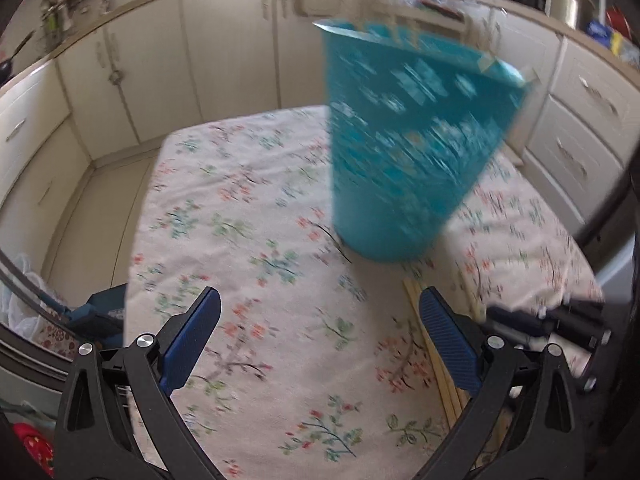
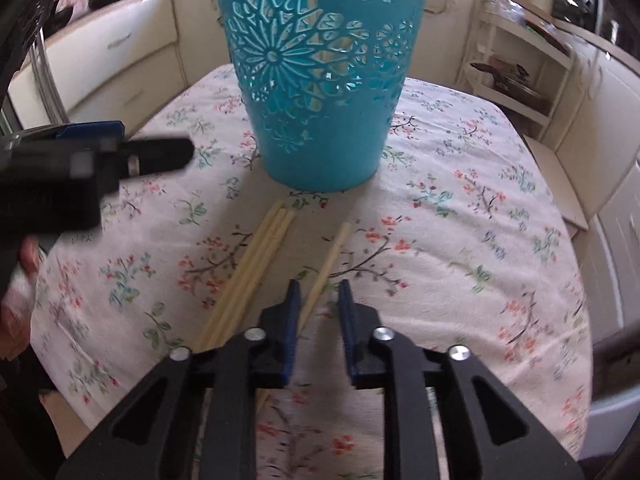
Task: Organize utensils
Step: 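Bring both open tools back toward the remaining chopsticks, then close the left tool on a chopstick beside the bundle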
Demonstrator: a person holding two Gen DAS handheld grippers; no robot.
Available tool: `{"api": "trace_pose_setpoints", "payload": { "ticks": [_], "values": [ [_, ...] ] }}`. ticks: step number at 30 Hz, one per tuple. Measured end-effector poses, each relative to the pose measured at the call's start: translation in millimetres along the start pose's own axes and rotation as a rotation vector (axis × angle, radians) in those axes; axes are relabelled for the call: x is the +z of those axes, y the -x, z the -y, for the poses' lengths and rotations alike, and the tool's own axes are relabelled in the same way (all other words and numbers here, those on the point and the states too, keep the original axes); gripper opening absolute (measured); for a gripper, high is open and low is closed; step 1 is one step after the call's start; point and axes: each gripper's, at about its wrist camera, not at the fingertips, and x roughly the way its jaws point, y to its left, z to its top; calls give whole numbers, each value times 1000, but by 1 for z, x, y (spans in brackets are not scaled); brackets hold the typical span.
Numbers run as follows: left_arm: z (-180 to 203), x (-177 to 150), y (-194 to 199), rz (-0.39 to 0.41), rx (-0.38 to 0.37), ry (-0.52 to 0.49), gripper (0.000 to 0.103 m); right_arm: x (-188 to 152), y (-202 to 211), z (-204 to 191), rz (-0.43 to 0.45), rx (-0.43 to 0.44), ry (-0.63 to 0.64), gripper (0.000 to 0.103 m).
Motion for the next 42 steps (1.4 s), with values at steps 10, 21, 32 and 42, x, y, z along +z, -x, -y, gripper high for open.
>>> {"api": "trace_pose_setpoints", "payload": {
  "ticks": [10,21,32,42],
  "values": [
    [29,-12,-29,-107,-18,-58,95,-5,-3,29,17,117,-156,19],
    [27,-12,-38,-129,-47,-39,93,-5,-4,33,24,147,-189,20],
    [36,-13,-38,-131,-50,-84,80,-6,-4,34,27,159,-196,23],
    [51,-6,-35,-92,-150,-110,15,-5,-4,37,28,172,-209,24]
  ]
}}
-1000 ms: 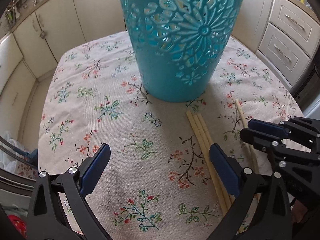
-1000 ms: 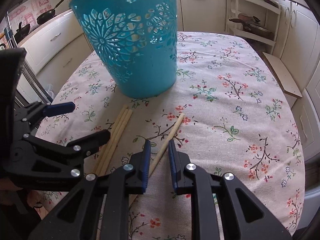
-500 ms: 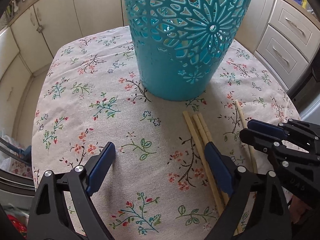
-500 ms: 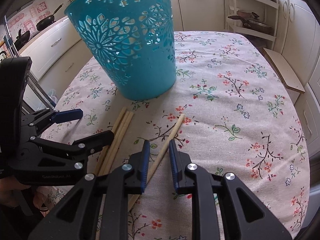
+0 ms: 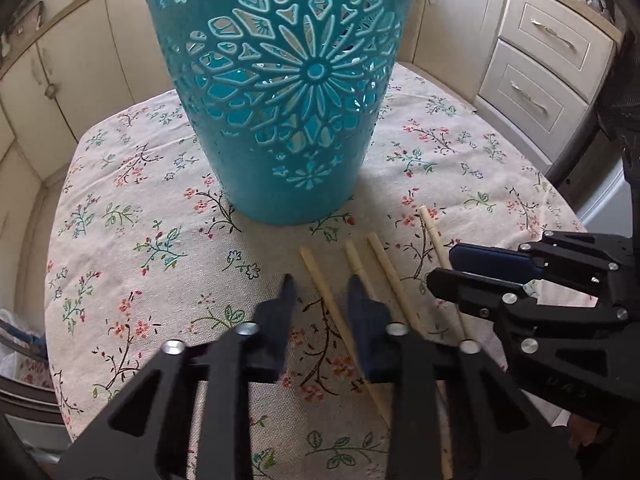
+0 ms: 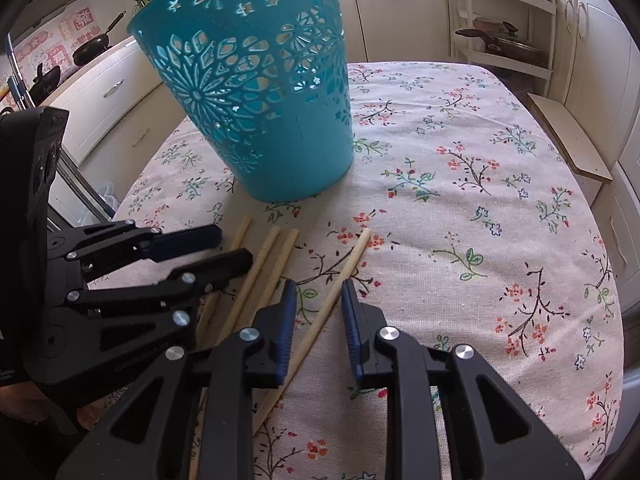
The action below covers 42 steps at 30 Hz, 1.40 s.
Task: Organize utensils
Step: 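Close the left tool on a chopstick beside the bundle, then lift the chopstick over the teal cup and open the left tool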
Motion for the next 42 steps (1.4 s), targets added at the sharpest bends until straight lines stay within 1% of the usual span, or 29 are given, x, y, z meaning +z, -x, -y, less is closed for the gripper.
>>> {"api": "trace_pose_setpoints", "payload": {
  "ticks": [2,3,7,14,19,22,25,27,30,34,36,39,41,42],
  "values": [
    [-3,0,0,-6,-30,25,10,0,0,1,1,2,-4,24],
    [-4,0,0,-9,-38,29,10,0,0,1,1,3,-6,24],
    [3,1,-1,-10,-25,0,10,0,-1,0,3,8,-3,27],
    [10,3,-2,-14,-37,-16,8,0,-1,-4,11,3,7,30],
    [11,6,-5,-14,-27,-15,9,0,-2,-6,17,-15,27,30],
    [15,8,-8,-13,-19,-33,8,-1,-2,-10,24,-35,47,31],
    [13,7,-6,-15,-35,-33,5,-1,-2,-10,30,-41,58,31],
    [12,6,-2,-9,-34,-42,5,-1,-3,-12,36,-50,73,32],
    [3,6,12,14,-43,-24,5,-2,-3,-15,39,-51,86,37],
    [-11,8,46,72,-76,5,5,-1,-2,-10,34,-19,46,38],
    [-18,8,71,120,-93,35,5,0,0,-6,31,-3,21,38],
    [-30,7,108,191,-144,98,5,0,0,-5,28,10,5,39],
    [-35,13,134,244,-185,124,5,1,0,-6,27,14,5,41],
    [-37,19,150,284,-194,129,5,1,0,-6,26,16,5,43]
  ]
}}
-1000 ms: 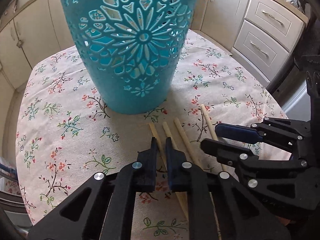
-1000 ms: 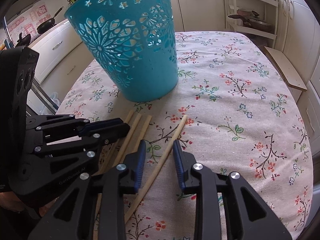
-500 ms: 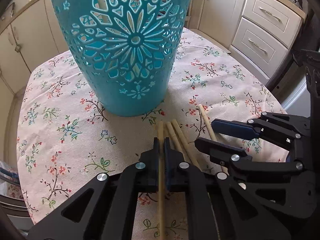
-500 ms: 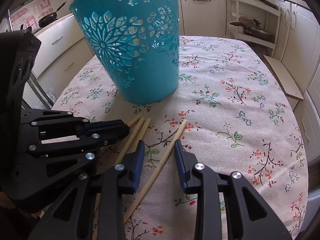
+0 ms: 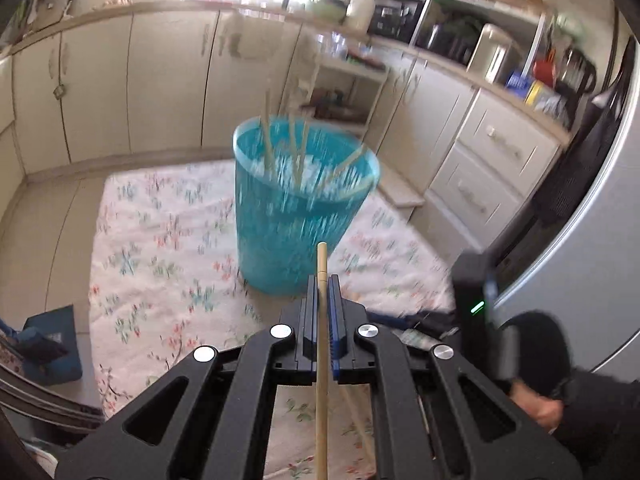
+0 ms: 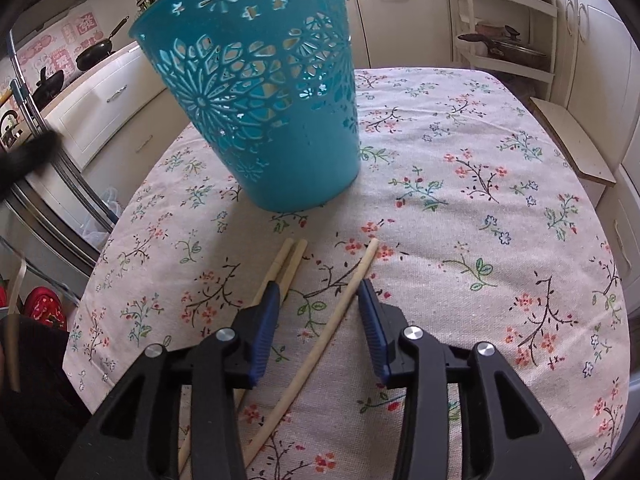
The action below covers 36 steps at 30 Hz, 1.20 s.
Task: Organize utensils
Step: 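Lift the chopstick over the teal cup and open the left tool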
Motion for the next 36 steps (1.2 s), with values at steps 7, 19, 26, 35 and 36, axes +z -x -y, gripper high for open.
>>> {"api": "trace_pose_setpoints", "payload": {
  "ticks": [7,19,26,35,36],
  "values": [
    [17,85,38,260,16,-19,5,2,0,4,-3,23,-27,44],
    [11,144,-33,542,150,14,5,2,0,6,-2,50,-24,48],
    [-8,125,-63,535,183,67,5,1,-2,1,0,47,-13,52],
    [-23,118,-54,537,164,114,5,0,-2,0,3,40,-9,53],
    [-24,120,-51,545,161,120,5,0,-2,0,3,41,-10,53]
  ]
}}
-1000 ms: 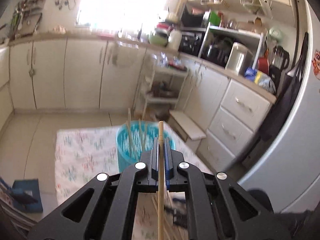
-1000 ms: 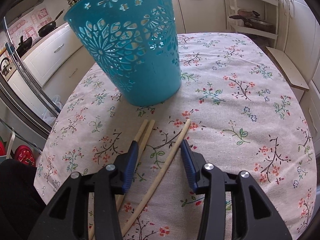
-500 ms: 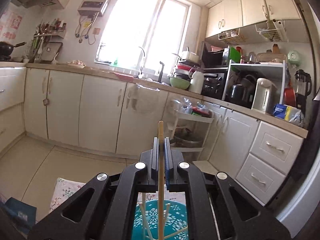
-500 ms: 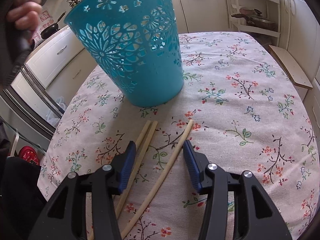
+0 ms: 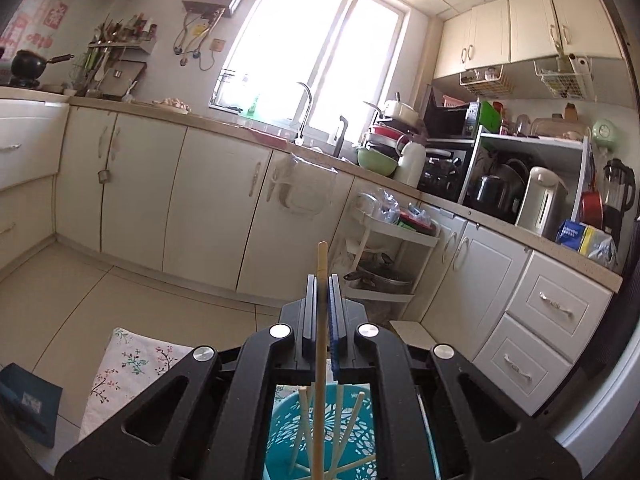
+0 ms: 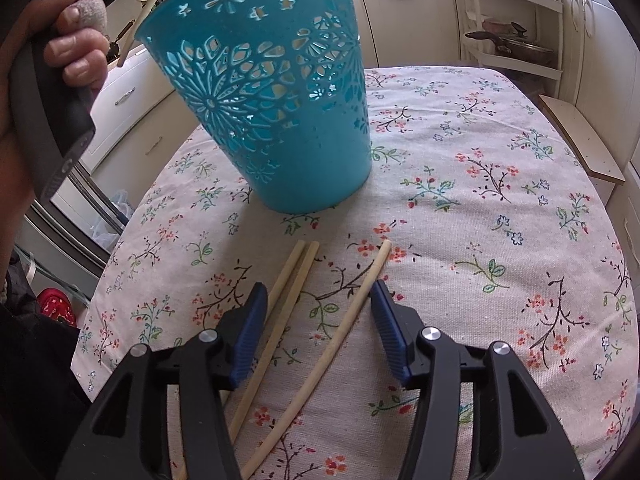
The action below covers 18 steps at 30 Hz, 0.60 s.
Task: Organize utensils
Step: 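Lift the chopstick over the teal cup and open the left tool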
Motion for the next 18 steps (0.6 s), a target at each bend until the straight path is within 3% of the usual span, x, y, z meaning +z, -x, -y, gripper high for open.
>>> {"api": "trace_pose_setpoints", "payload": {
  "ticks": [9,18],
  "values": [
    [12,18,1,53,-20,17,5,2,2,5,-4,18,-17,53],
    [17,-7,-14,-45,-22,-24,5,2,3,8,-8,31,-25,53]
  ]
}}
